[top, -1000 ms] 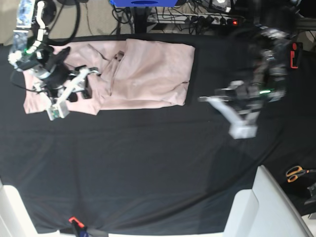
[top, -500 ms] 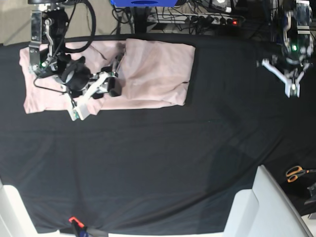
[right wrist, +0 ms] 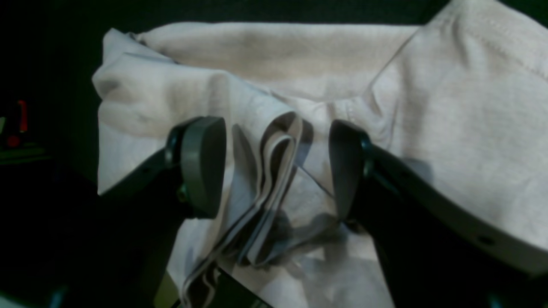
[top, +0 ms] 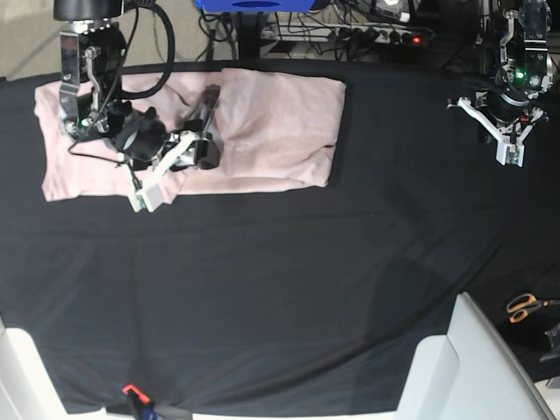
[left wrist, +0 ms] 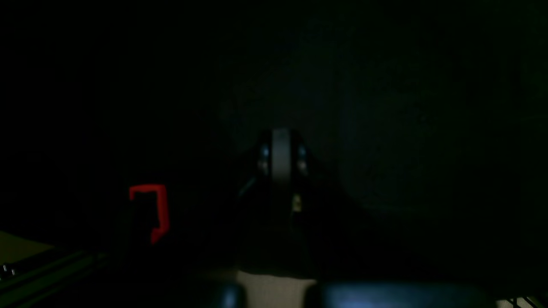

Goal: Fold the T-shirt properly
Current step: 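Grasp the shirt edge with the right gripper and pull it toward the shirt's end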

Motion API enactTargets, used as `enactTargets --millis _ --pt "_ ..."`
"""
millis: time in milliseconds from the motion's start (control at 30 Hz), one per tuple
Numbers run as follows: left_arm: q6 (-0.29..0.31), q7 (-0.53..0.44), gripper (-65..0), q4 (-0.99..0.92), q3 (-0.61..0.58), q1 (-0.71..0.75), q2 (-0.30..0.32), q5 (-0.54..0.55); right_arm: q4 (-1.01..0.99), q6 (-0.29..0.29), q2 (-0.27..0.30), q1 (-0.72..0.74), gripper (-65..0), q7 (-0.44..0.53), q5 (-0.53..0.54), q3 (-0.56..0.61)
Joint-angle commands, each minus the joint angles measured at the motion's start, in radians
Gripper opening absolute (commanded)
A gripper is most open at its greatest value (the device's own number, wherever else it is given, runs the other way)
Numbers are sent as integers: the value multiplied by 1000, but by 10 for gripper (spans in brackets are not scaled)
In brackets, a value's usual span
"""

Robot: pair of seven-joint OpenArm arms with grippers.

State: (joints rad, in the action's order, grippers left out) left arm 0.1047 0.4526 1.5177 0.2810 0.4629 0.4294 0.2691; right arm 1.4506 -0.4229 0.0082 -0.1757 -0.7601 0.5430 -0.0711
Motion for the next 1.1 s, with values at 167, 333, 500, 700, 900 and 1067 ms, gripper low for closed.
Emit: enactTargets --millis 167,333,500,700,900,1067 --pt "-7 -22 -650 -50 11 -8 16 -1 11 -9 -1 26 -521 14 21 58" --pt "-7 -22 -650 -67 11 -5 16 -3 11 -4 0 35 -642 12 21 52" --pt "-7 -22 -650 -78 11 -6 16 -1 5 -4 5 54 -642 12 13 54" --pt "-7 -22 -650 -78 11 -6 16 -3 -64 -4 8 106 -642 12 12 54" --pt "-7 -22 -650 -78 11 -6 18 -4 -50 86 8 109 -642 15 -41 54" --pt "-7 -22 -650 -78 11 -8 18 -4 -47 124 8 106 -642 15 -50 52"
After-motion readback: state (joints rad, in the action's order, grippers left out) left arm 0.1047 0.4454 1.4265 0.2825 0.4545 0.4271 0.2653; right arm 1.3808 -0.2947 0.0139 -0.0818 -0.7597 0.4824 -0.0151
